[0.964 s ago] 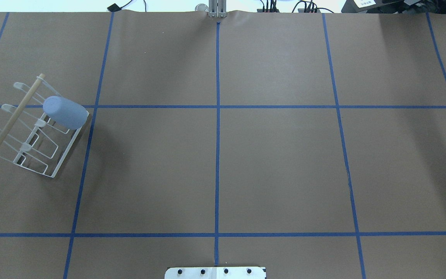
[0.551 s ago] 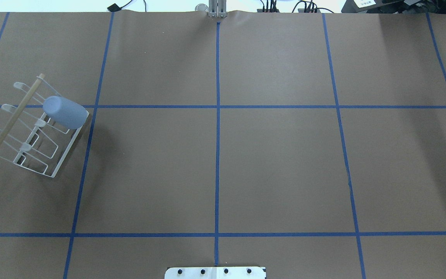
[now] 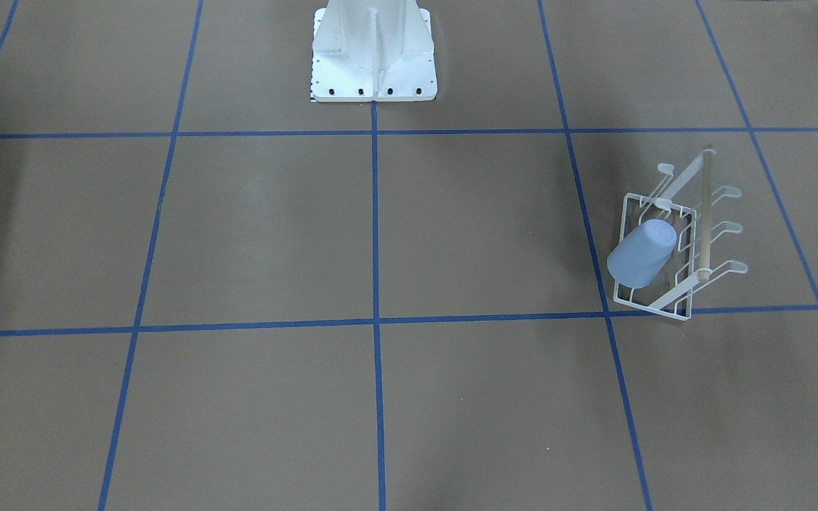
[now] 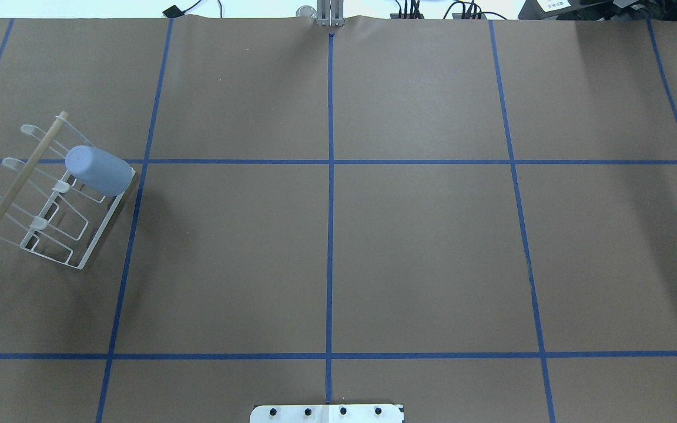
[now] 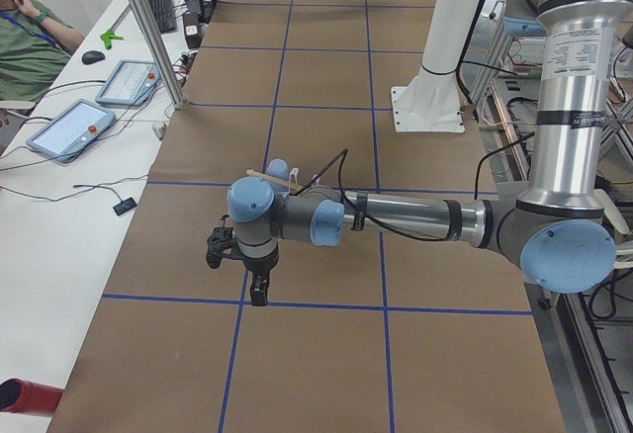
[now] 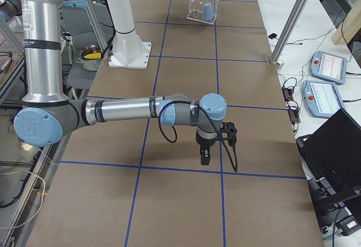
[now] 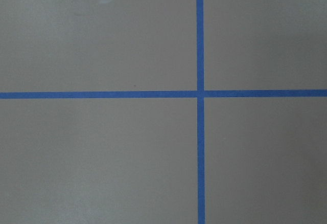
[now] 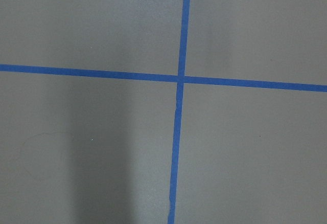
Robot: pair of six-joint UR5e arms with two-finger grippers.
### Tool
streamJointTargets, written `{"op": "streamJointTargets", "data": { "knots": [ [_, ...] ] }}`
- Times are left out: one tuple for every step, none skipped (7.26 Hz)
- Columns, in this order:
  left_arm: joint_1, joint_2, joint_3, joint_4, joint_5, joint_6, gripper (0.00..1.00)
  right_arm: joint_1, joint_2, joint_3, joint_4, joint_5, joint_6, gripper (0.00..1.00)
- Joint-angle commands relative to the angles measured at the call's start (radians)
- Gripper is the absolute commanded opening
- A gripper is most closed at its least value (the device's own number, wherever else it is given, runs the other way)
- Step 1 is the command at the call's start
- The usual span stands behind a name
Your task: Hang cup on cup holder
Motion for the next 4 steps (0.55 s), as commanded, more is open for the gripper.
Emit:
{"op": "streamJointTargets", "data": {
  "knots": [
    [-0.001, 0.002, -0.010, 0.003, -0.024, -0.002, 0.98, 0.000, 0.000, -0.006, 0.000, 0.000, 0.000, 1.00],
    [-0.001, 0.002, -0.007, 0.003, -0.024, -0.002, 0.98, 0.000, 0.000, -0.006, 0.000, 0.000, 0.000, 1.00],
    [-0.001, 0.002, -0.003, 0.003, -0.023, -0.002, 0.99, 0.000, -0.001, -0.006, 0.000, 0.000, 0.002, 1.00],
    [-0.001, 0.002, -0.003, 0.003, -0.021, -0.002, 0.98, 0.000, -0.006, -0.004, 0.000, 0.000, 0.000, 1.00]
  ]
}}
